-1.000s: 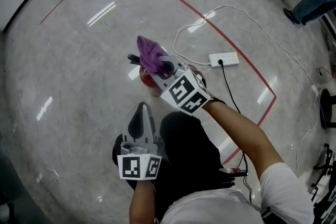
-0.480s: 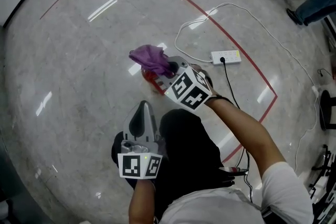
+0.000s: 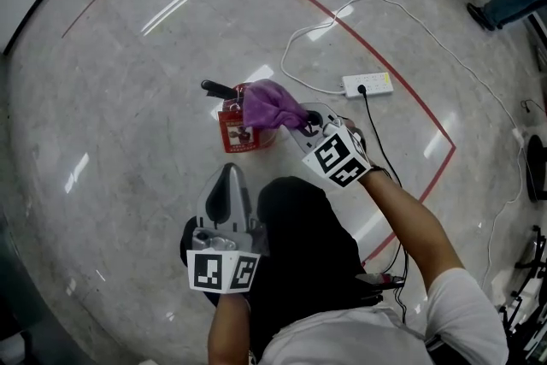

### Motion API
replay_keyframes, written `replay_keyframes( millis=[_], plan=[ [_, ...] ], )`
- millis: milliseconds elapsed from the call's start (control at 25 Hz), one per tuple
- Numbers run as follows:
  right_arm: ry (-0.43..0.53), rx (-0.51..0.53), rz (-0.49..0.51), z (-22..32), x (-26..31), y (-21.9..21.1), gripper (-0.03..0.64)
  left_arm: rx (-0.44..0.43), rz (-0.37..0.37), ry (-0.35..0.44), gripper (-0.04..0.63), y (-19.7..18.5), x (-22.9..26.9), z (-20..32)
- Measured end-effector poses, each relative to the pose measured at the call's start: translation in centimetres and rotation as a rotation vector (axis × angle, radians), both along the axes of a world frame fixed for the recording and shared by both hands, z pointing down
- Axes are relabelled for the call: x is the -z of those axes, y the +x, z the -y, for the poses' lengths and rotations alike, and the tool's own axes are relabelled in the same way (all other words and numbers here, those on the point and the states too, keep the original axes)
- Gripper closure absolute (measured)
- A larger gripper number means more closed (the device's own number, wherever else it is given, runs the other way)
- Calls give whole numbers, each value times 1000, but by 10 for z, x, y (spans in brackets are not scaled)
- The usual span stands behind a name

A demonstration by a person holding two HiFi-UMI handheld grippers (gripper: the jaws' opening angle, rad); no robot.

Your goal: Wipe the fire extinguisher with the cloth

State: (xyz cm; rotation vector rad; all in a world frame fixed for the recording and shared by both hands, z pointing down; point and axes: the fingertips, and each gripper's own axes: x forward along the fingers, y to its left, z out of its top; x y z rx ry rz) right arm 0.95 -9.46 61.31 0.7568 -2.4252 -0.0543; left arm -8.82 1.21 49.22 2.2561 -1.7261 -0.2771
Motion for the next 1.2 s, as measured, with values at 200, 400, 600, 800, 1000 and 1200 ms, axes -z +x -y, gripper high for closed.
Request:
replay_keyframes(
  millis=[200, 400, 600, 800, 1000, 1200],
  plan=[
    [11, -52, 25, 0, -17, 23, 568, -18, -4, 5, 591, 6, 2, 0],
    [15, -110, 39, 2, -47, 46, 568, -49, 9, -1, 592, 17, 1, -1],
    [2, -139, 18, -11, -100, 58, 568, -57, 18, -20, 591, 23, -4, -7],
    [-32, -145, 19, -17, -159, 54, 568, -54, 27, -5, 591, 23, -2, -13],
    [-51, -154, 42, -3, -198, 32, 568, -51, 33, -15, 591, 23, -7, -19],
    [-87, -166, 47, 13, -234, 17, 568, -41, 52, -29, 591, 21, -13, -26]
  ],
)
